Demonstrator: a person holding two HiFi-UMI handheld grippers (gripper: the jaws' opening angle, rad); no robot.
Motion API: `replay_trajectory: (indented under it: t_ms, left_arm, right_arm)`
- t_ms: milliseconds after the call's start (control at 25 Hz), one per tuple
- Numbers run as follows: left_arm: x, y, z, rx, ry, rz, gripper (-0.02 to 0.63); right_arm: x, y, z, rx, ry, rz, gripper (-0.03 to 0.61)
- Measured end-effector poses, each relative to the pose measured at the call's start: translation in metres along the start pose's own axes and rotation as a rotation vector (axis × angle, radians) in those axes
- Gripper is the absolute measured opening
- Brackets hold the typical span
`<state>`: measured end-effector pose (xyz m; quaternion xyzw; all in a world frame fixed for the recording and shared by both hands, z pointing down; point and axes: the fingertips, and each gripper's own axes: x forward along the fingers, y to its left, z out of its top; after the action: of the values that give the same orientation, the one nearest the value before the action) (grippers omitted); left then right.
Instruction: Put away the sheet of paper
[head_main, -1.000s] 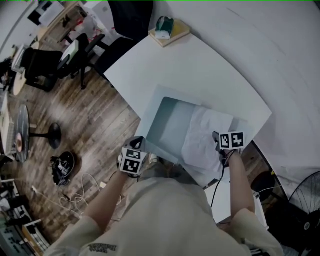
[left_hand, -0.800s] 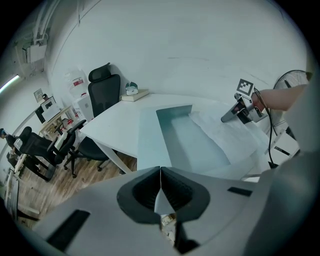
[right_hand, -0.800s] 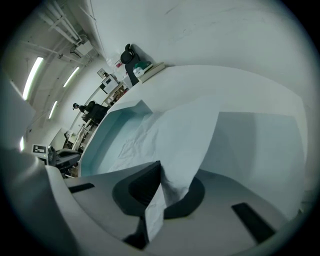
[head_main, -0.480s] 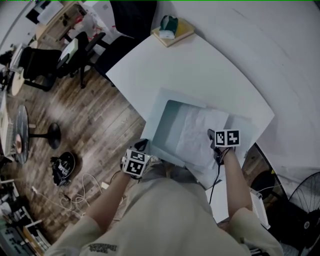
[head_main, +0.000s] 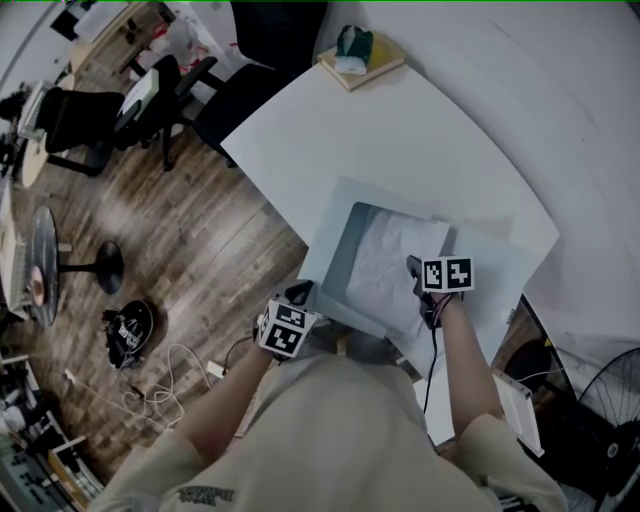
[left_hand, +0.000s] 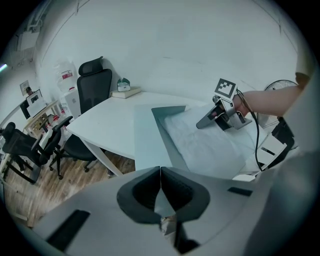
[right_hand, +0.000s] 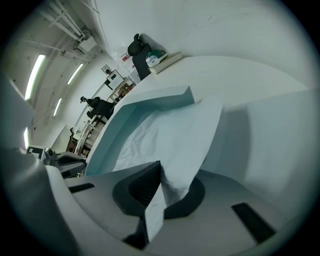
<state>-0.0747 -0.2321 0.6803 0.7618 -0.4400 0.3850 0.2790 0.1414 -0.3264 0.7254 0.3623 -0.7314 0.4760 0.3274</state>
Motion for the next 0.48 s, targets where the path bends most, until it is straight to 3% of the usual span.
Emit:
replay_trajectory:
  t_ms: [480]
  left_arm:
    - [0.004,0.004,0.003,-0.018,0.001,-0.051,0.021]
  right_arm:
    - [0.028,0.032,0.017,0.050,-0.045,0.008,0.023]
